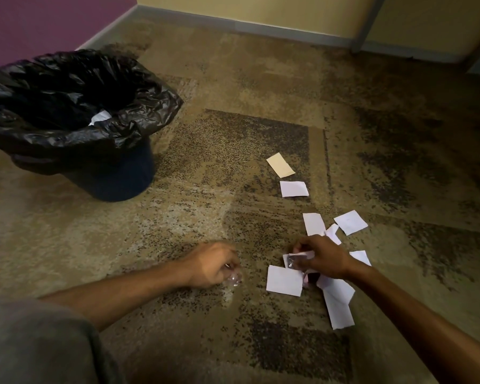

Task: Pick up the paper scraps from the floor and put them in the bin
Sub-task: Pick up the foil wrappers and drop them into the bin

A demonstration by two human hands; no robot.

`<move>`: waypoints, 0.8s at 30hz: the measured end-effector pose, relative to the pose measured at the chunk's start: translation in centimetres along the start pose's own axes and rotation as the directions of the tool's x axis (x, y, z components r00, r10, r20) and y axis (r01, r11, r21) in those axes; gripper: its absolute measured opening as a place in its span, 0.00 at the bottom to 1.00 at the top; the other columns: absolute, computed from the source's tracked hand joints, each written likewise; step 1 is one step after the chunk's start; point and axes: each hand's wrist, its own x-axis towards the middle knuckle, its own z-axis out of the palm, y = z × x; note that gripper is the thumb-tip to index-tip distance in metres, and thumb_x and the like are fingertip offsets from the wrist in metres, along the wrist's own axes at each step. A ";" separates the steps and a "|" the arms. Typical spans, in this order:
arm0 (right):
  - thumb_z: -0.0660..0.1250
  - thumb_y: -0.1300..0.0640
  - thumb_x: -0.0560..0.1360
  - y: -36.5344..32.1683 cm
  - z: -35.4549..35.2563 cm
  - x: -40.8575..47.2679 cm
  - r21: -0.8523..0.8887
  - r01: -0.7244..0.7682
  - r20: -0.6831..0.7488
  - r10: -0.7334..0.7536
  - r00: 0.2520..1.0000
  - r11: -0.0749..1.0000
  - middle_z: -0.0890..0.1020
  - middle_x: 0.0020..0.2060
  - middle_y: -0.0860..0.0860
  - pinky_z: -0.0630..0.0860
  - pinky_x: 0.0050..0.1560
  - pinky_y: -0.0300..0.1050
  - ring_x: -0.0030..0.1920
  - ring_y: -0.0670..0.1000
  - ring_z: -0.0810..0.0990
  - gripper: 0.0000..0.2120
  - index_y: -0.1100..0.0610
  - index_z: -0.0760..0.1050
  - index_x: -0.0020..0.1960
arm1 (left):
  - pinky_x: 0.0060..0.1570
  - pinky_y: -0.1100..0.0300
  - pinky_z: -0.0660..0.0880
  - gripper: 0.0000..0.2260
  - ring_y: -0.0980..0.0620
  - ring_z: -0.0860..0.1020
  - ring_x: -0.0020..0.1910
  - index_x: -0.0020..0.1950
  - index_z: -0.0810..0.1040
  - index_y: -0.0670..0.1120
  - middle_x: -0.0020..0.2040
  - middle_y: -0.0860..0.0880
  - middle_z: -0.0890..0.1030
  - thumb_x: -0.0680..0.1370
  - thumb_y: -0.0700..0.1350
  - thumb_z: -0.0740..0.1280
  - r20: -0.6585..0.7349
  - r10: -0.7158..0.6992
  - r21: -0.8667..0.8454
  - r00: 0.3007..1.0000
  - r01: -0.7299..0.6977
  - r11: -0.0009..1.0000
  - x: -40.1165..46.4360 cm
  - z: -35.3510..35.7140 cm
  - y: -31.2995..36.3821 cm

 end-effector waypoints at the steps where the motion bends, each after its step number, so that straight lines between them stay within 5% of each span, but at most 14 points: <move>1: 0.75 0.57 0.70 -0.2 0.0 0.1 0.046 0.020 -0.007 -0.019 1.000 0.999 0.82 0.41 0.43 0.74 0.46 0.42 0.44 0.43 0.79 0.09 0.46 0.76 0.41 | 0.67 0.53 0.69 0.07 0.61 0.70 0.56 0.55 0.80 0.52 0.57 0.54 0.76 0.78 0.47 0.67 0.009 -0.017 -0.053 1.000 0.018 0.998 0.1 0.0 0.2; 8: 0.77 0.58 0.69 -1.6 0.5 0.5 0.295 0.023 0.005 -0.026 1.000 0.955 0.85 0.40 0.45 0.75 0.44 0.32 0.41 0.38 0.81 0.07 0.55 0.82 0.46 | 0.68 0.50 0.66 0.06 0.54 0.68 0.67 0.51 0.83 0.51 0.67 0.53 0.72 0.75 0.48 0.71 0.040 -0.073 -0.336 0.997 0.082 0.938 1.1 0.2 1.1; 14: 0.77 0.53 0.69 -1.8 1.3 0.6 0.351 -0.014 0.014 0.009 1.000 0.936 0.84 0.49 0.44 0.77 0.56 0.42 0.52 0.42 0.82 0.11 0.47 0.79 0.49 | 0.67 0.50 0.67 0.05 0.55 0.70 0.64 0.50 0.83 0.52 0.65 0.55 0.73 0.74 0.48 0.72 0.068 -0.073 -0.437 0.995 0.095 0.895 2.2 1.6 2.5; 17: 0.76 0.54 0.70 -1.8 1.5 0.4 0.357 -0.025 0.015 0.022 1.000 0.934 0.80 0.52 0.43 0.75 0.54 0.35 0.53 0.40 0.79 0.14 0.50 0.78 0.54 | 0.66 0.54 0.67 0.08 0.52 0.70 0.66 0.54 0.82 0.48 0.67 0.52 0.73 0.76 0.46 0.70 0.065 -0.077 -0.430 0.995 0.098 0.898 3.0 1.9 3.5; 24: 0.73 0.62 0.72 -2.0 1.7 -0.2 0.417 -0.019 -0.019 0.030 0.999 0.909 0.80 0.46 0.42 0.75 0.48 0.28 0.44 0.32 0.80 0.12 0.59 0.80 0.55 | 0.51 0.50 0.77 0.06 0.51 0.80 0.48 0.48 0.84 0.43 0.47 0.50 0.82 0.74 0.44 0.73 -0.018 -0.067 -0.521 0.998 0.048 0.852 4.6 2.2 4.4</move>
